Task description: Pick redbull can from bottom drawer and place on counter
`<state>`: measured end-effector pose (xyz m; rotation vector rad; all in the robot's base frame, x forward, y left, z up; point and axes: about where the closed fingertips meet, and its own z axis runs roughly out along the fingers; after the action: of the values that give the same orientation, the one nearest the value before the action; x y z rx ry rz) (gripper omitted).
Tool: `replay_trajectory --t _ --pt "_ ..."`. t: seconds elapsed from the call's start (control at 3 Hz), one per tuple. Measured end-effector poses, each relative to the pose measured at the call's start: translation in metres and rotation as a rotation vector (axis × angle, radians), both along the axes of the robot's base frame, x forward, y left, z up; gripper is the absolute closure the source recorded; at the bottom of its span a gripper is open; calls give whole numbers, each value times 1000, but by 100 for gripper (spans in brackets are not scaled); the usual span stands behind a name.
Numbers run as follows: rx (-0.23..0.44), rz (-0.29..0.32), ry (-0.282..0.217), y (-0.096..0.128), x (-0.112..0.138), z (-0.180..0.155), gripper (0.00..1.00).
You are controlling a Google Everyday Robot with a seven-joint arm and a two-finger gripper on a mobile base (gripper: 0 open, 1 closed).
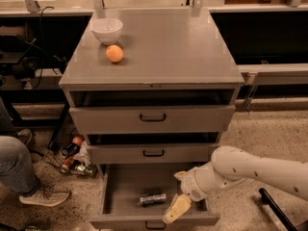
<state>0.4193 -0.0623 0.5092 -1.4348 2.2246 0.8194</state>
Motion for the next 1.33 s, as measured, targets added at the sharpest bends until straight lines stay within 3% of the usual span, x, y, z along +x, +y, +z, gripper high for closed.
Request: replay_trajectory --t 0.33,0.67,1.33 --pt "81 -33 -77 26 45 -46 0" --pt "129 -68 -79 63 82 -106 0" --pt "111 -56 -98 58 88 -123 0"
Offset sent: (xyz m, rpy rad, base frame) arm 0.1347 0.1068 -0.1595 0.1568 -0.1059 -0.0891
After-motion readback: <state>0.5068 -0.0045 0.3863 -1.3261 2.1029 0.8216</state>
